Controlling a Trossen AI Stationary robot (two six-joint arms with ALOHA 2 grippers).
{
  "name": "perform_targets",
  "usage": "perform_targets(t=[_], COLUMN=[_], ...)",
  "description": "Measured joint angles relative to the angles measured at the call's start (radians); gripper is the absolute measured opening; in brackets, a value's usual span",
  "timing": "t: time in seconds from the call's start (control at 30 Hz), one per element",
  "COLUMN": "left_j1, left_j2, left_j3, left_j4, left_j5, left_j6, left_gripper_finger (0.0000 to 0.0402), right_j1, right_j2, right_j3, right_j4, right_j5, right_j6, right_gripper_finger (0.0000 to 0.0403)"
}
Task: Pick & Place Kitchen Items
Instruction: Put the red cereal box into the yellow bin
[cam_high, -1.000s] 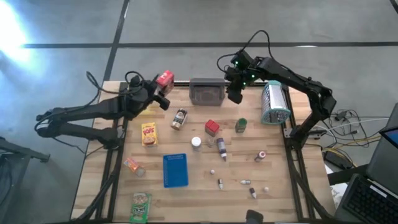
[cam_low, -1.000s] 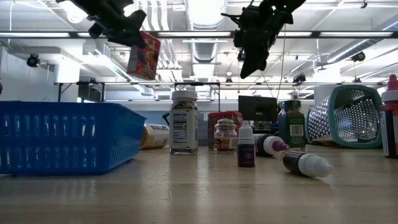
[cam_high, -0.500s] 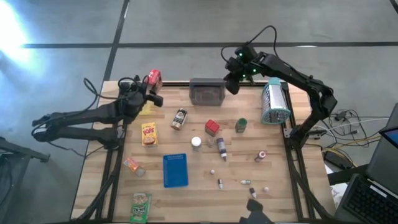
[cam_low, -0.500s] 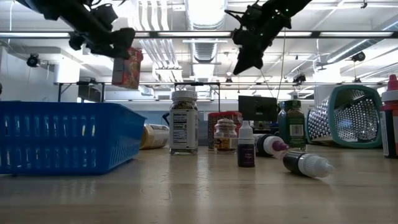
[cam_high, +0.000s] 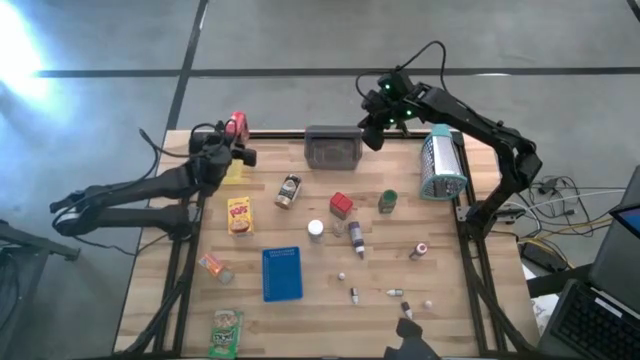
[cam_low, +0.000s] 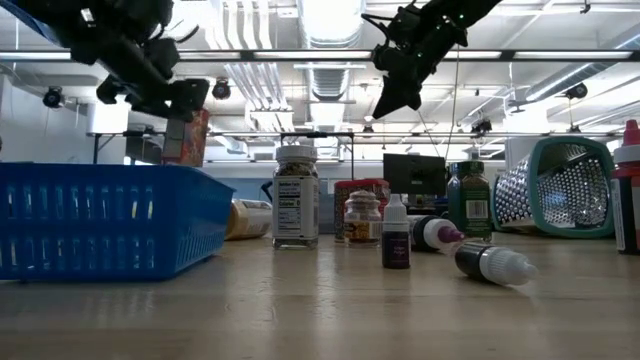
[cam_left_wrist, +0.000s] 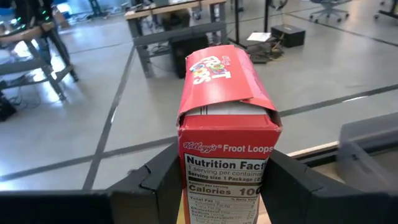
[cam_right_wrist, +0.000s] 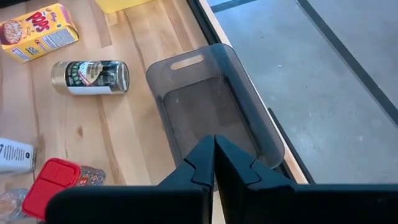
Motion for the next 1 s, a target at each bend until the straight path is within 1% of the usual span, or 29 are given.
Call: perform_targets(t=[0.27, 0.43, 0.63, 0.8, 1.0], left_j1=[0.041, 0.067, 0.109, 0.164, 0.252], left_j2=[0.0, 0.0, 0.0, 0.0, 0.0], left_j3=[-0.086, -0.11, -0.131, -0.15, -0.192], left_j4=[0.131, 0.138, 0.139, 0.142, 0.206], left_j5=[-0.018, -0.061, -0.062, -0.018, 0.115], left_j6=[-0.004, -0.002, 0.008, 0.029, 0.051], left_gripper_finger=[0.0184, 0.0184, 0.0184, 0.0184, 0.0183], right_j1=[-0.002, -0.006, -0.009, -0.013, -0.014], right_j2=[0.0, 0.0, 0.0, 0.0, 0.0], right_j3=[0.0, 0.0, 0.0, 0.0, 0.0], right_j4=[0.0, -0.001, -0.001, -0.001, -0.001], right_j5=[0.001, 0.001, 0.001, 0.0, 0.001], right_j6=[-0.012, -0.014, -0.021, -0.03, -0.032], right_gripper_finger=[0.0008, 0.0008, 0.0008, 0.0008, 0.0008])
